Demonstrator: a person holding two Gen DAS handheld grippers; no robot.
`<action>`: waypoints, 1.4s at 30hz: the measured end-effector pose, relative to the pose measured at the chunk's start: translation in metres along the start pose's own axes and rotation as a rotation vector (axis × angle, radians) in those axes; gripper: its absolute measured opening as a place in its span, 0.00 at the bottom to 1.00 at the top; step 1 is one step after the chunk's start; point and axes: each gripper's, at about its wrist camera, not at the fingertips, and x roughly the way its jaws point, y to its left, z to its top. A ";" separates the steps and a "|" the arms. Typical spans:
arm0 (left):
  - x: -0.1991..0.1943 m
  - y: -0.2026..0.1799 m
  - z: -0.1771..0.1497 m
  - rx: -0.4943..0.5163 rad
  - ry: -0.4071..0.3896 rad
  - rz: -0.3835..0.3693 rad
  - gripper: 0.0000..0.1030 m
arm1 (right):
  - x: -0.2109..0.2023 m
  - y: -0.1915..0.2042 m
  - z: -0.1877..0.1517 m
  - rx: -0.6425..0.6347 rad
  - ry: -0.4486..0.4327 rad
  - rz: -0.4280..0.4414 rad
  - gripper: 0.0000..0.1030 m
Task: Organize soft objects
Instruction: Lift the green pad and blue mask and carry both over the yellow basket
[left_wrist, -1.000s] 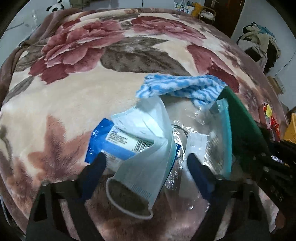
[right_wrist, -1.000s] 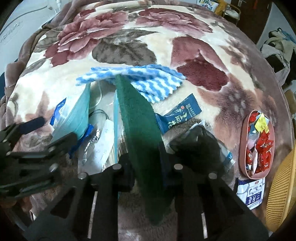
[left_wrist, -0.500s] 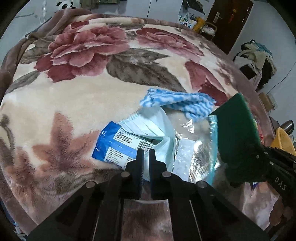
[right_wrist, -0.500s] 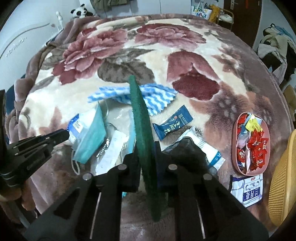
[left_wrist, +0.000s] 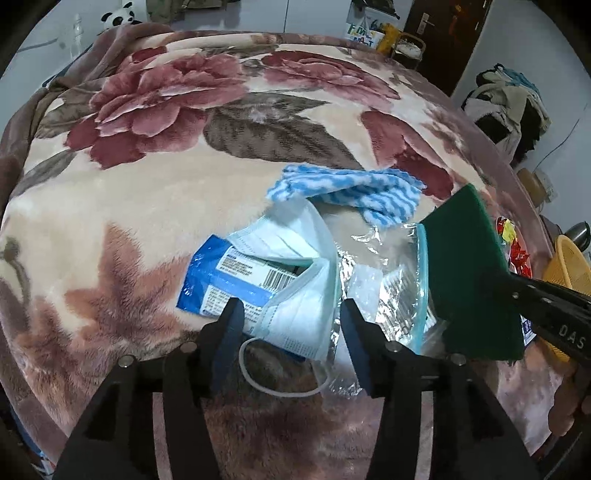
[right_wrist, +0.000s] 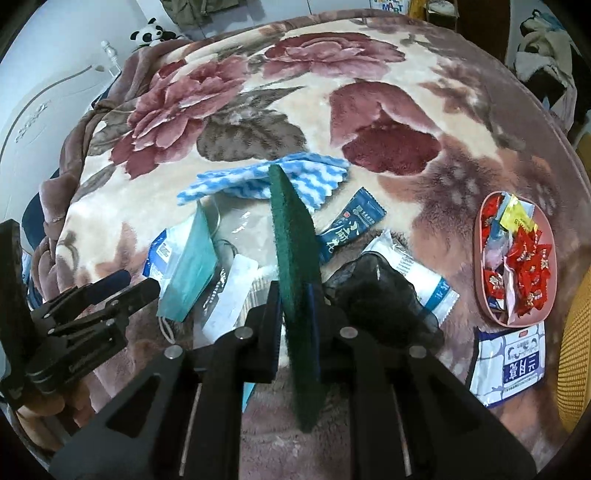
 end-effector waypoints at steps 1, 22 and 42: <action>0.001 -0.001 0.001 0.004 -0.001 -0.001 0.57 | 0.003 0.000 0.000 -0.001 0.003 -0.003 0.15; 0.039 -0.009 0.023 -0.030 0.038 -0.063 0.01 | -0.016 -0.006 0.000 0.011 -0.082 0.029 0.10; -0.035 0.000 -0.015 -0.041 -0.032 -0.063 0.00 | -0.038 -0.039 -0.040 0.152 -0.083 0.009 0.81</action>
